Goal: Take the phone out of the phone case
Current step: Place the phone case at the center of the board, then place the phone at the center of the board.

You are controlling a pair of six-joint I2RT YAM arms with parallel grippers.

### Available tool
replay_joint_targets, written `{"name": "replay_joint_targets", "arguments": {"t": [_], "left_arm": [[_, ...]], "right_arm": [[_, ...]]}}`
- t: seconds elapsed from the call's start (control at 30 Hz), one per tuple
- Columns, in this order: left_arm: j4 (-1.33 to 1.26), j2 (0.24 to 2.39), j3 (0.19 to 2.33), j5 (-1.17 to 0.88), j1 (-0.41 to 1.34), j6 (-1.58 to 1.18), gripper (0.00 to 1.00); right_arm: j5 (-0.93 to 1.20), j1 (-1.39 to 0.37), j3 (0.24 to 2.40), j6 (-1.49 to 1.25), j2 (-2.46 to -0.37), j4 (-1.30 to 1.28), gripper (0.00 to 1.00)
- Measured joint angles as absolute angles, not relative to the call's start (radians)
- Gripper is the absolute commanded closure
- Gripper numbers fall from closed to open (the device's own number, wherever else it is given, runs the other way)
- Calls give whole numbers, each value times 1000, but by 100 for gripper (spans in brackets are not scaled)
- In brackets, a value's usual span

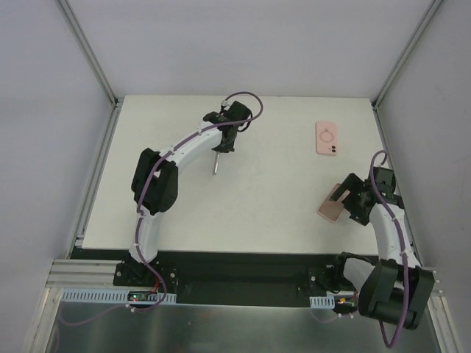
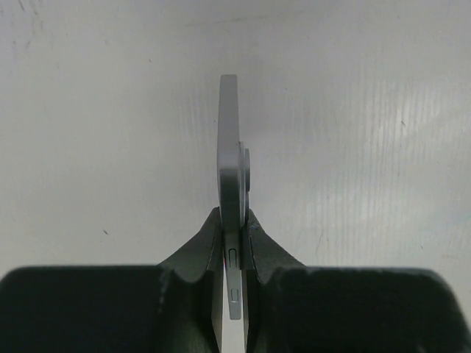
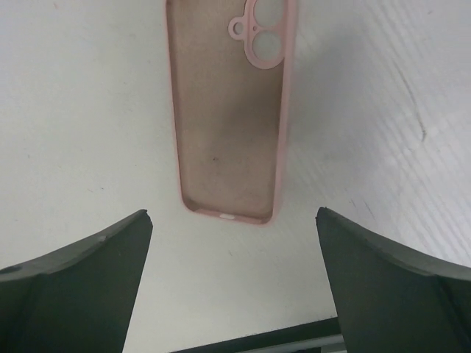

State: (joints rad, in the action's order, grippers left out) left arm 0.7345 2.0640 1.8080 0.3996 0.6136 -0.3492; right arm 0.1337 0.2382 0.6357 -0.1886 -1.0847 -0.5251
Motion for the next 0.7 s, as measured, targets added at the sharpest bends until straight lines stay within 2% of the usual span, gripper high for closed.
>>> {"name": "replay_joint_targets", "arguments": {"t": [0.2, 0.27, 0.33, 0.43, 0.57, 0.7], "left_arm": [[762, 2257, 2011, 535, 613, -281, 100], [776, 2306, 2072, 564, 613, -257, 85], [785, 2352, 2136, 576, 613, -236, 62], [781, 2376, 2174, 526, 604, -230, 55], [786, 2376, 2199, 422, 588, -244, 38], [785, 2371, 2202, 331, 569, -260, 34]], "right_arm": [[72, 239, 635, -189, -825, -635, 4], [73, 239, 635, -190, -768, -664, 4], [76, 239, 636, -190, -730, -696, 4], [75, 239, 650, -184, -725, -740, 4], [42, 216, 722, -170, -774, -804, 4], [-13, 163, 865, -167, -864, -821, 4]]}}
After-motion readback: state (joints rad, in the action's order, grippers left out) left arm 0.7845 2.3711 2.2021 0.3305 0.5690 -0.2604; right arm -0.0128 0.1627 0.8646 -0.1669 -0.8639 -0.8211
